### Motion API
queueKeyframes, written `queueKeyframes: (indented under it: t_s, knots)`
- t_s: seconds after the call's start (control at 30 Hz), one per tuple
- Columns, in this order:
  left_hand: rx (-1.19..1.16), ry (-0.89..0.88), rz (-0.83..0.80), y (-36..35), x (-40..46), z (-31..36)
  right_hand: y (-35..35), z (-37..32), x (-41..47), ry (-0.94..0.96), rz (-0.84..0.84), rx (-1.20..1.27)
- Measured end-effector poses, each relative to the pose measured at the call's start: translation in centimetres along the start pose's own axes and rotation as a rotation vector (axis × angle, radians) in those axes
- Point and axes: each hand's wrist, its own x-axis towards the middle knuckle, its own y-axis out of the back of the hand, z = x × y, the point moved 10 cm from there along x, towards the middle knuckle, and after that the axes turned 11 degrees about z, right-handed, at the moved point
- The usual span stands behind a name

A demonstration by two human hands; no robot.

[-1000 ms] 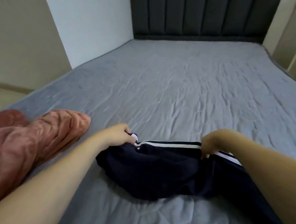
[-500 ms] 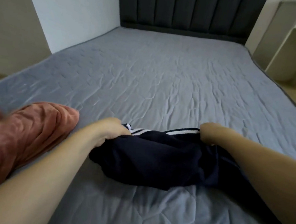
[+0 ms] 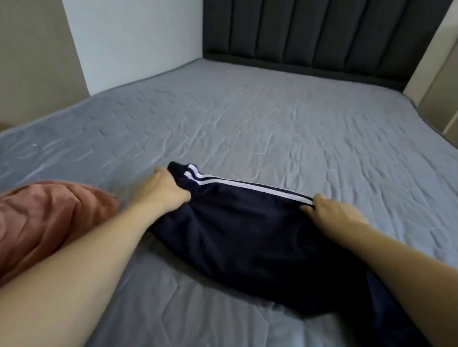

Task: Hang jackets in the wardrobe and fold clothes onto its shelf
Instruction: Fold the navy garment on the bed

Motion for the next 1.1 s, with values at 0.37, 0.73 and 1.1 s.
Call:
queueKeyframes:
  t_s: [0.37,0.73,1.1]
  knots:
    - [0.206,-0.486,-0.175,-10.0,-11.7,8.1,-1.4,1.8,-4.6,0.247,0.062,-0.167]
    - [0.042,-0.871,-0.192,-7.3,-32.9,20.8,4.1,28.6,-29.5,-0.313,-0.212,-0.104]
    - [1.070,-0.933,0.119,-0.4,-29.4,18.2,9.4,39.0,-29.8,-0.386,-0.134,-0.241]
